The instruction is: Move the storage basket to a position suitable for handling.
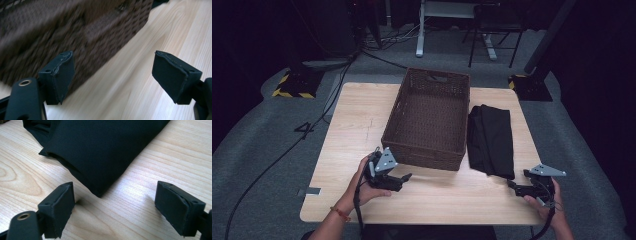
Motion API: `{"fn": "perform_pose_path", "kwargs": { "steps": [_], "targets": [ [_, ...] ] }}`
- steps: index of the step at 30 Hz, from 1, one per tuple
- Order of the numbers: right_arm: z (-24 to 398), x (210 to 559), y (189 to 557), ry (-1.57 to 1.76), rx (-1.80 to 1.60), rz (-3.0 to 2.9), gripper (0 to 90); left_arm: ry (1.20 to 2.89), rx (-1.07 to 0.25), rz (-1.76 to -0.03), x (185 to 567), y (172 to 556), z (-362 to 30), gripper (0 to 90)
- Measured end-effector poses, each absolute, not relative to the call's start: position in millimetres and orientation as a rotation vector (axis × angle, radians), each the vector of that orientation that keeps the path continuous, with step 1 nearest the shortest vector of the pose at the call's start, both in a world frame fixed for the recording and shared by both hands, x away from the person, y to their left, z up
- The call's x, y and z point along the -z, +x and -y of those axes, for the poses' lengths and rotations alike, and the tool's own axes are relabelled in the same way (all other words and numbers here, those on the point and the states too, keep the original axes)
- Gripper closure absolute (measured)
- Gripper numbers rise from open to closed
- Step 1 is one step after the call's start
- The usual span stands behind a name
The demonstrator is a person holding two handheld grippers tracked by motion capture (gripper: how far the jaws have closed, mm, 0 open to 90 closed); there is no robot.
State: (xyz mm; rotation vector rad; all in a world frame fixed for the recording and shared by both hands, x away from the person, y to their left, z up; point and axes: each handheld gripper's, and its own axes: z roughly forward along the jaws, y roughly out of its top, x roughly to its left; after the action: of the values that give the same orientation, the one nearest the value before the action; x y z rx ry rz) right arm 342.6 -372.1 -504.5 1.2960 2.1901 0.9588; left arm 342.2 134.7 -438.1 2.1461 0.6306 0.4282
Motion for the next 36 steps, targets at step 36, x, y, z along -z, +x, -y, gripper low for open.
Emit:
{"fn": "perform_pose_path", "kwargs": {
  "steps": [36],
  "targets": [
    [372.2,504.6,342.2,1.300,-0.959,-2.186,16.5,2.181,-0.299,-0.401,426.0,401.5,19.9,54.6]
  ]
}}
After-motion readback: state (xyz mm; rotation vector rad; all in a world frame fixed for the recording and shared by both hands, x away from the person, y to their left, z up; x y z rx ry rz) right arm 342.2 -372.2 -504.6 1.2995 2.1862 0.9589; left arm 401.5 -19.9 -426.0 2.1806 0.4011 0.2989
